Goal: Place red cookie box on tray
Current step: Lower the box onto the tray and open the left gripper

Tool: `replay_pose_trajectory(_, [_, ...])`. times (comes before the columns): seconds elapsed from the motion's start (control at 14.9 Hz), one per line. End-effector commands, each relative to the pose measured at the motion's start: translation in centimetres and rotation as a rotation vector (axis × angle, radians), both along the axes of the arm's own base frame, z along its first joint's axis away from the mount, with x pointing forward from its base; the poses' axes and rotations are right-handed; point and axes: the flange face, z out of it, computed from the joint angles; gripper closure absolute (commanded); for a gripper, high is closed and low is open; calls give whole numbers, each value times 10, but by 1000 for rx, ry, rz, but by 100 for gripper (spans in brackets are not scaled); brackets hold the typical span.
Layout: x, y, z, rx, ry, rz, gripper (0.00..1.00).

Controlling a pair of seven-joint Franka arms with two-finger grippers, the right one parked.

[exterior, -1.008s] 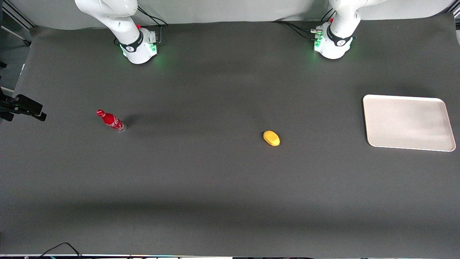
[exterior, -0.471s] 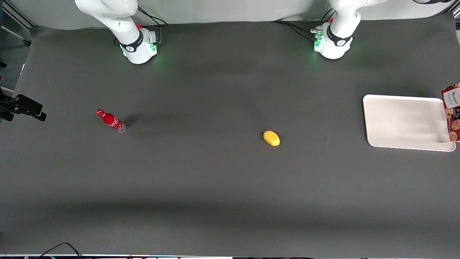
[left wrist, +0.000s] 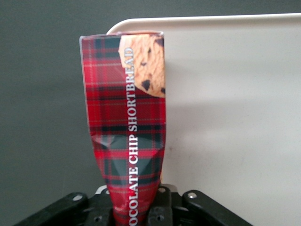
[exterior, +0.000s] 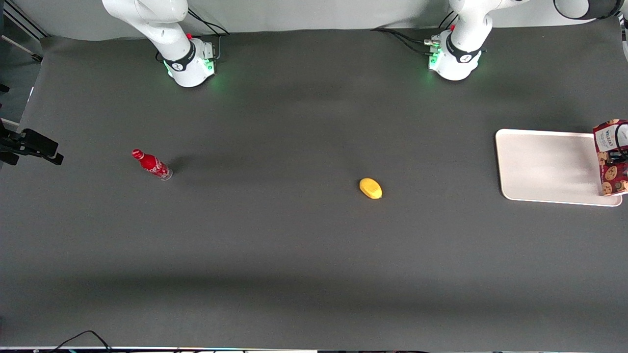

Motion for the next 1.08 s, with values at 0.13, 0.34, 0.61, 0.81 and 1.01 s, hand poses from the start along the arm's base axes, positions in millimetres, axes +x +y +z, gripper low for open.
replay_pose_trajectory(0.13, [10,-7,6,-8,-34,-29,0])
replay_pose_trajectory(0.34, [25,-8,32,-7,-66,-52,0])
replay_pose_trajectory(0.61, [59,-13,129,-107,-48,-86,0])
replay_pose_trajectory(0.81, [66,-22,228,-121,-90,-126,0])
replay_pose_trajectory(1.01, [67,-52,315,-172,-57,-26,0])
